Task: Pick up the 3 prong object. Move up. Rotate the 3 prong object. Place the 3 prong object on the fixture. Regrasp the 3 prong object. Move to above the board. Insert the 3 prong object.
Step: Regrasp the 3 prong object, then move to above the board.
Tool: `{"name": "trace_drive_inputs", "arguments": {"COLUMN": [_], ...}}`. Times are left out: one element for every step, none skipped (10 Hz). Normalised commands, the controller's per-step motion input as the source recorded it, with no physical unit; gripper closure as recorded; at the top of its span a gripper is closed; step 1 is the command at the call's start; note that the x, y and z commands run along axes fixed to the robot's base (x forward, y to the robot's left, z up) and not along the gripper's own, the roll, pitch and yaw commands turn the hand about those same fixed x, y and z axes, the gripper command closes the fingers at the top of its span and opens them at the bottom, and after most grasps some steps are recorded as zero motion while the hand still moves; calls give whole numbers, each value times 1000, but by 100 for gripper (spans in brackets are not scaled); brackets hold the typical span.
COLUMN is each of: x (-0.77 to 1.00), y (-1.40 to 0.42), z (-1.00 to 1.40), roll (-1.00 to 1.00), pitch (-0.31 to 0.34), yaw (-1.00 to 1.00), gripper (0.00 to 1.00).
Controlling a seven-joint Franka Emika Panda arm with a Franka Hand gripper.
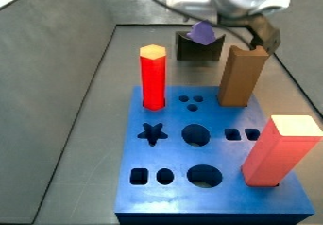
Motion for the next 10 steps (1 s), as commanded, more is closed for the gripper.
{"name": "trace_drive_inputs", "arguments": {"x": [140, 116, 106, 100, 0, 163, 162, 150, 143, 133], "y": [-28, -30, -30, -31, 0, 34, 33, 33, 32, 31], "z": [-784, -589, -445, -263, 0, 1000, 1000, 1000, 1000, 1000], "roll": [90, 93, 95, 94, 0, -196, -198, -174, -139, -106], "pitch": [-22, -12, -7, -3, 0, -144, -142, -118, -111, -83], "yaw": [53, 43, 39, 38, 0, 100, 95, 33, -8, -48], "gripper": [0, 0, 0, 0, 100, 100, 100, 100, 100, 100]}}
